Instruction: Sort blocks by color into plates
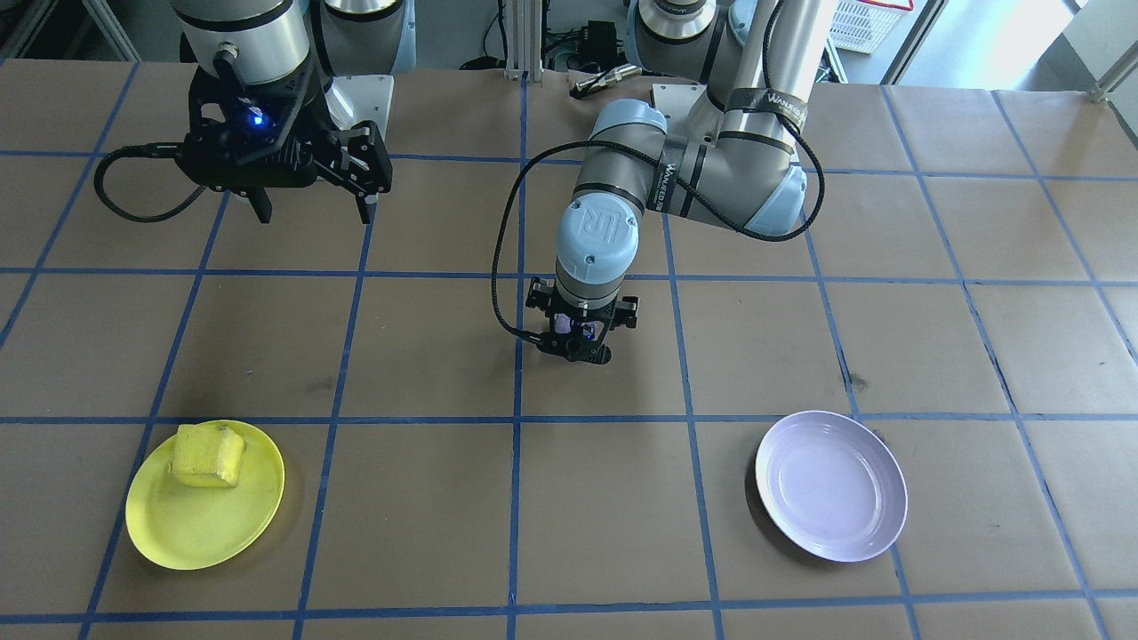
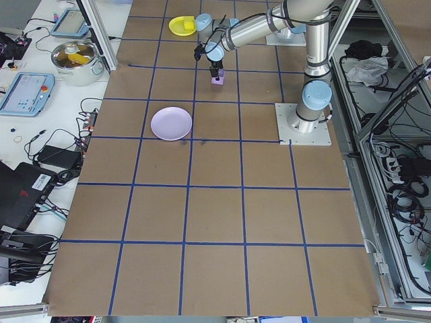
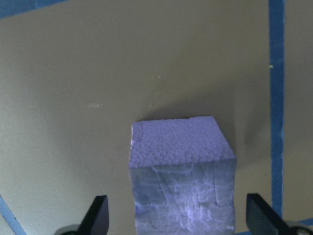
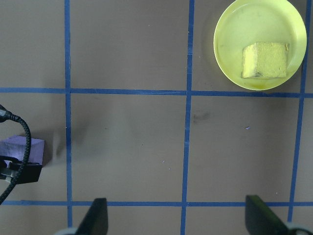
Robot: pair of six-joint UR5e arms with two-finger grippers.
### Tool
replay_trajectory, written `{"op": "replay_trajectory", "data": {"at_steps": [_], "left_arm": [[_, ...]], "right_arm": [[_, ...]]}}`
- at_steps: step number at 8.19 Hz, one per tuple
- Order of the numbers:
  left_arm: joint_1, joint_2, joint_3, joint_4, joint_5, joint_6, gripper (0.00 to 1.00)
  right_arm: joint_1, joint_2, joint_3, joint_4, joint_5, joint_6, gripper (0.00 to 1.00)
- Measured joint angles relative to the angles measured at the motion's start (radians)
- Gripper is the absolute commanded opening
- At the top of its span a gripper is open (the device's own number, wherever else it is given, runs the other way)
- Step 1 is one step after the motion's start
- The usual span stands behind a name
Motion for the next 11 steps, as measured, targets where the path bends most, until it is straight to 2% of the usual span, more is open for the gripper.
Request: {"op": "replay_trajectory", "data": {"at_steps": [1,2,8,11], "left_arm": [[-0.001,-0.001,-0.004,0.001,0.0,-0.002,0.12],[-0.001,-0.001,-0.007,0.001,0.0,-0.001,0.0],[0.027,0.028,0.006,-0.026,0.009,0.021,0.0],[0.162,0.039,0.086,-0.077,0.083,0.21,0.0]], "right_arm": [[0.0,0.0,0.005,-0.002,0.0,-0.018,1.0],[0.0,0.001,0.008,-0.004,0.004,-0.032,1.0],[0.0,0.004,0.015,-0.003,-0.002,-0.032,1.0],[-0.001,0.005,0.014,-0.007,-0.012,-0.035,1.0]]}}
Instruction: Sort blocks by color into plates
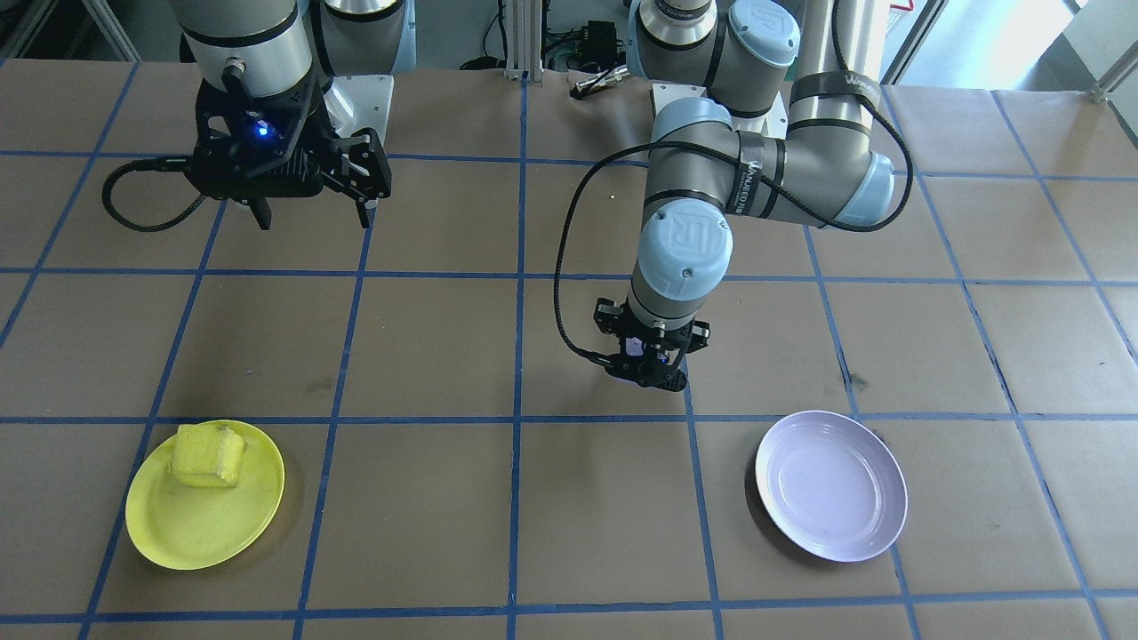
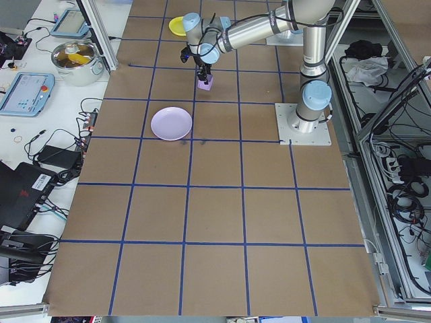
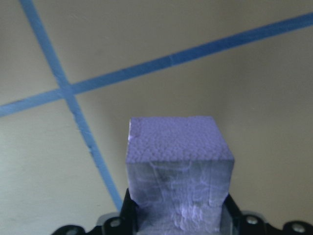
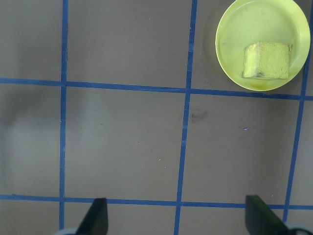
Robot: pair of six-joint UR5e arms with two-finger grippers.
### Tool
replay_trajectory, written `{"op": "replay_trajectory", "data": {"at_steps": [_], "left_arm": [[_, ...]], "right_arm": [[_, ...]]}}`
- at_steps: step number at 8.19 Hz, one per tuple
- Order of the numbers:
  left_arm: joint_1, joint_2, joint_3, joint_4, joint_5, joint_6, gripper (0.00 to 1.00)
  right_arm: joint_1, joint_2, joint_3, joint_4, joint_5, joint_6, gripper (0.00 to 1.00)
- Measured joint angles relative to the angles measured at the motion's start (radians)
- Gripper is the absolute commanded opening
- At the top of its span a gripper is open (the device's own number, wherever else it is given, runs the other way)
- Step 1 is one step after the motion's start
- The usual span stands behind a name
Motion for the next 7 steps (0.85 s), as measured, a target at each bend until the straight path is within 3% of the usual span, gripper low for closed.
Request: {"op": "replay_trajectory", "data": {"at_steps": [4,7], "left_arm": [[0.246,-0.051,0.207,-0.038,0.071,0.292,0.0],[0.341,-0.138,0.301,-0.028,0.087,0.413,0.04]], "right_arm": [[-0.016,0.013,-0.001,-0.001,-0.002,-0.012,1.0],[-0.023,0.016,-0.001,-0.001,-0.02,-0.02,1.0]]}}
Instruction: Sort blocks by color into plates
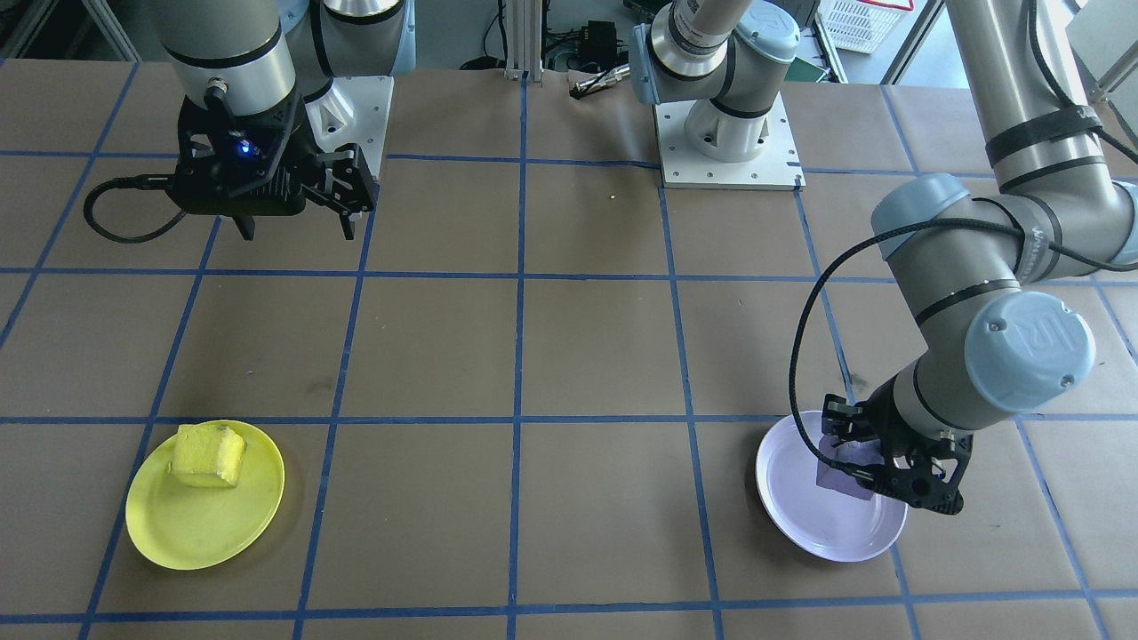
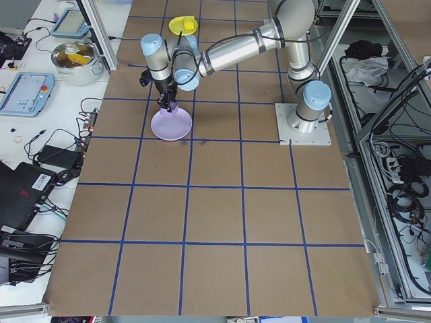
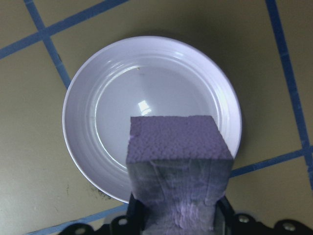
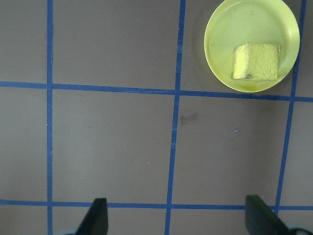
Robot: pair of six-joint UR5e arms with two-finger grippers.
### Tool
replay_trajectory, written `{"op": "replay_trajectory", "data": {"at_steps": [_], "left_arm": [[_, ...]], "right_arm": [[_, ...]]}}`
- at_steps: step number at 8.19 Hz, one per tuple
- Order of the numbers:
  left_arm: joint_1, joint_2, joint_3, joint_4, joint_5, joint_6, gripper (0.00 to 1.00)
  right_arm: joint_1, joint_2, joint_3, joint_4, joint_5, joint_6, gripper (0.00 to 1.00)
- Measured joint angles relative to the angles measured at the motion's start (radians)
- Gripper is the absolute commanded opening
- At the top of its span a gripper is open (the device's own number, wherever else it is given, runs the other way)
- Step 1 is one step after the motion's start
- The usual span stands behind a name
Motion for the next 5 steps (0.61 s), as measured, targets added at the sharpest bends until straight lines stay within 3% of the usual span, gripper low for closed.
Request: {"op": "replay_trajectory", "data": {"at_steps": [1,2,5], "left_arm": [[0.011,-0.024,0.011,0.002,0.0,0.007,0.58],[0.016,-0.039,0.015,0.004,0.001,0.011,1.0],[0.02,-0.052,0.018,0.007,0.003,0.009,1.0]], "right_arm": [[-0.001,0.0,0.0,0.001,-0.005,-0.001,1.0],[-0.001,0.0,0.0,0.003,-0.018,-0.002,1.0],[-0.001,0.0,-0.001,0.005,-0.026,-0.002,1.0]]}}
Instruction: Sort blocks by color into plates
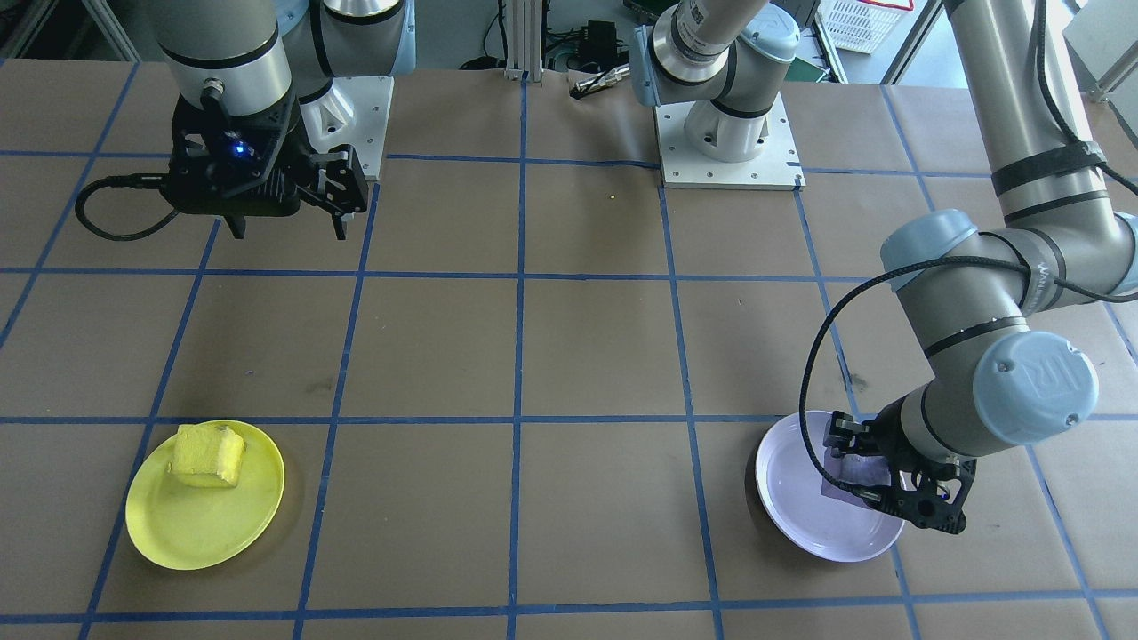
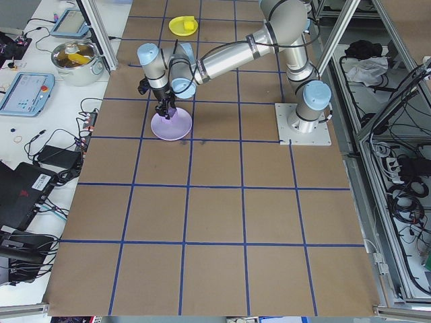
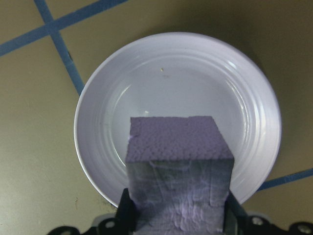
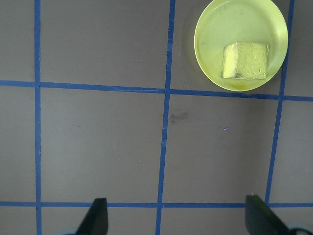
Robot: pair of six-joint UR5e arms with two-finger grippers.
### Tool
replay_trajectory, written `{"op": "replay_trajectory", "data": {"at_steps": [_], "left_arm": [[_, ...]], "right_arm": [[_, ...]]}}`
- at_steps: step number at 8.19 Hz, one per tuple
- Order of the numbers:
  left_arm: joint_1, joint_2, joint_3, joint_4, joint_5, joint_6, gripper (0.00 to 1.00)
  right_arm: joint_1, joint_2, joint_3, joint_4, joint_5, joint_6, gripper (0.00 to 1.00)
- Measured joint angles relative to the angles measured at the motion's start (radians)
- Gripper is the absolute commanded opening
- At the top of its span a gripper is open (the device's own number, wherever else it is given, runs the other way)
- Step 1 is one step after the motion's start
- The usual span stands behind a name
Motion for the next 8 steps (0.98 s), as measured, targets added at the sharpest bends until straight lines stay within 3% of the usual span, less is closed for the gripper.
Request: {"op": "replay_trajectory", "data": {"at_steps": [4,8], "left_arm": [[-0.025,0.024,0.0,0.001,-0.013,-0.184,1.0],[-0.126,0.145,-0.002,-0.008,-0.014,-0.423,1.0]], "right_arm": [[0.0,0.002,0.001,0.0,-0.001,0.0,1.0],[0.001,0.001,0.001,-0.001,-0.002,0.0,1.0]]}}
